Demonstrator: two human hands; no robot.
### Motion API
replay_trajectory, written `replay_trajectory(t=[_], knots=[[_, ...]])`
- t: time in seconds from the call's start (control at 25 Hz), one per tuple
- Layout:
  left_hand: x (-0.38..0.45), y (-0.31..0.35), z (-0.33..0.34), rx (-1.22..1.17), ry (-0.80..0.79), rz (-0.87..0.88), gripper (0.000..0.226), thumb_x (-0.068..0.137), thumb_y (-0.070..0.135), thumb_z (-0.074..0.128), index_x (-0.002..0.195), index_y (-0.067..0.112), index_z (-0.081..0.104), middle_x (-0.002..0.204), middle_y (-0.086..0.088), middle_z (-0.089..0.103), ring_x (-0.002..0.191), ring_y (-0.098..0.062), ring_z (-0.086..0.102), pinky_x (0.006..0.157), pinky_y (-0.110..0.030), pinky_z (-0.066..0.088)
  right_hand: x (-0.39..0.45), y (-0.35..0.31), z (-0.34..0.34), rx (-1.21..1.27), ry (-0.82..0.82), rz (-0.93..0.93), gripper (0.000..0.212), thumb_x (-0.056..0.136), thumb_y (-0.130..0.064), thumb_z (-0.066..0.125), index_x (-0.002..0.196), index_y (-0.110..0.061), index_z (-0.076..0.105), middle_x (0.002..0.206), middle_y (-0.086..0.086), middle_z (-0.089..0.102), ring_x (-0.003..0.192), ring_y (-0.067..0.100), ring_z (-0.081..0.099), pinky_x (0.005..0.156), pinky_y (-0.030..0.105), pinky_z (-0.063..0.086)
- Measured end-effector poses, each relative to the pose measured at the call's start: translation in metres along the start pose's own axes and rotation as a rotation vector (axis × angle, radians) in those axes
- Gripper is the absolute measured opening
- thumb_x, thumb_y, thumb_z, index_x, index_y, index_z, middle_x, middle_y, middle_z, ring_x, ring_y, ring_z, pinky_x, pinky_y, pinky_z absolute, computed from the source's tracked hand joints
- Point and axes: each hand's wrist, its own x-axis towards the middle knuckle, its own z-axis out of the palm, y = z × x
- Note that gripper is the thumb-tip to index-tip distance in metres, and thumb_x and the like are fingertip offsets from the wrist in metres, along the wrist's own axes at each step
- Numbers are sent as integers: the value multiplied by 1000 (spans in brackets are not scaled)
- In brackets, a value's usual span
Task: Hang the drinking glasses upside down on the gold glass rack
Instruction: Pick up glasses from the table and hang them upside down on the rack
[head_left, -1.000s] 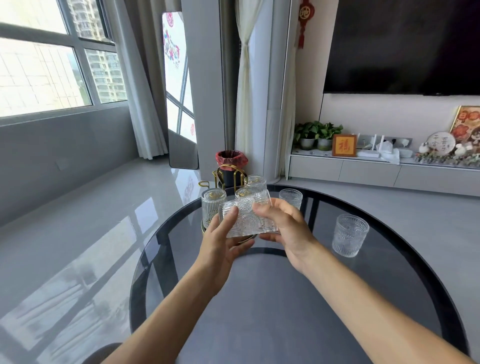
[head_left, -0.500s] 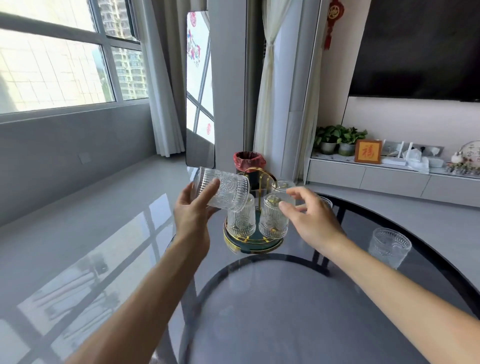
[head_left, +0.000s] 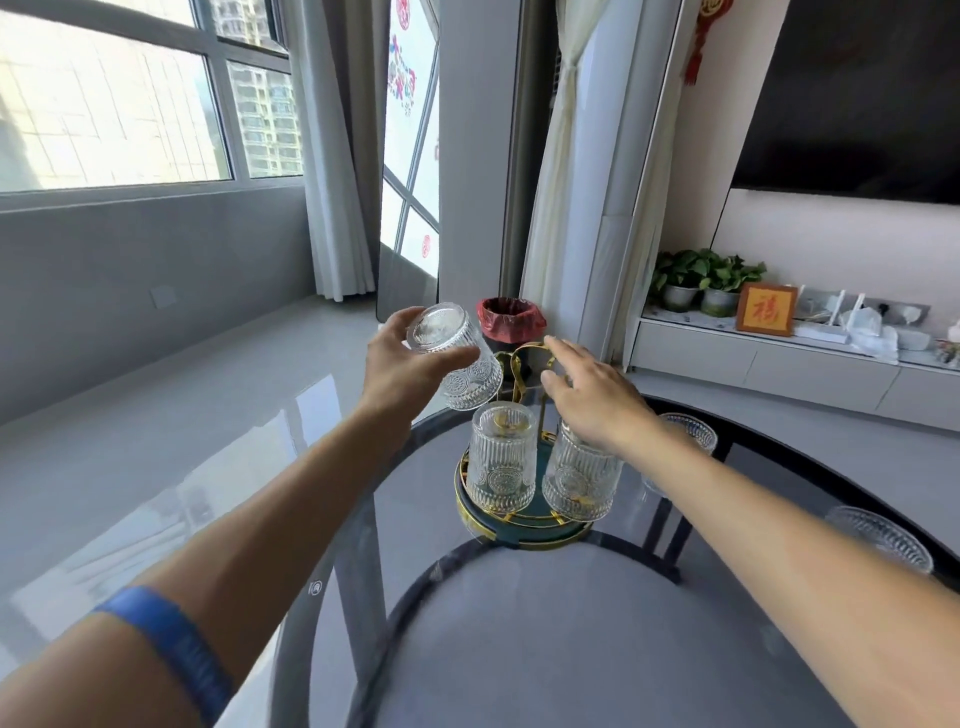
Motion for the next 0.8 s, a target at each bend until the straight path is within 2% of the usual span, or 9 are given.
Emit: replay_trajectory(t=[0.12, 0.2, 0.32, 0.4, 0.56, 0.68, 0.8], knots=[[8, -7, 3, 65, -22, 23, 81, 60, 11, 94, 130, 22, 56, 129, -6, 61, 116, -26, 62, 101, -40, 51, 4, 5, 3, -107, 52, -10, 50, 99, -43, 29, 147, -31, 30, 155, -9, 34, 129, 28, 47, 102, 49, 35], [10, -12, 4, 82, -40, 6, 78, 60, 9, 93, 129, 21, 57, 131, -9, 61, 118, -29, 61, 103, -46, 49, 5, 5, 2, -174, 70, -13, 49, 99, -43, 29, 146, -31, 32, 153, -7, 38, 128, 29, 47, 99, 50, 34], [12, -19, 5, 183, -104, 33, 77, 64, 11, 92, 132, 21, 57, 131, -10, 62, 118, -28, 61, 103, -47, 49, 6, 5, 2, -186, 99, -22, 48, 99, -41, 29, 145, -30, 34, 151, -6, 42, 128, 29, 47, 97, 51, 33], [11, -25, 4, 343, -171, 94, 79, 69, 17, 89, 139, 22, 52, 134, -10, 61, 121, -28, 58, 104, -48, 47, 5, 6, 4, -176, 94, -11, 49, 99, -41, 28, 146, -30, 32, 153, -7, 39, 129, 28, 46, 97, 50, 31], [0, -42, 7, 580, -262, 171, 81, 74, 26, 86, 144, 16, 48, 140, -12, 59, 127, -29, 55, 107, -42, 43, 4, 10, 7, -168, 103, -10, 50, 99, -40, 27, 148, -31, 28, 155, -9, 35, 129, 28, 46, 97, 51, 30], [-5, -50, 10, 637, -273, 168, 81, 75, 32, 84, 145, 15, 48, 140, -12, 59, 127, -28, 55, 105, -39, 41, 5, 12, 9, -169, 110, -24, 51, 98, -40, 28, 148, -31, 27, 156, -9, 34, 130, 27, 45, 98, 51, 30], [1, -49, 8, 628, -329, 111, 83, 75, 30, 84, 147, 14, 45, 143, -12, 57, 131, -28, 53, 110, -45, 40, 6, 14, 12, -168, 111, -14, 53, 97, -40, 28, 149, -31, 25, 158, -10, 30, 136, 26, 39, 102, 51, 28]])
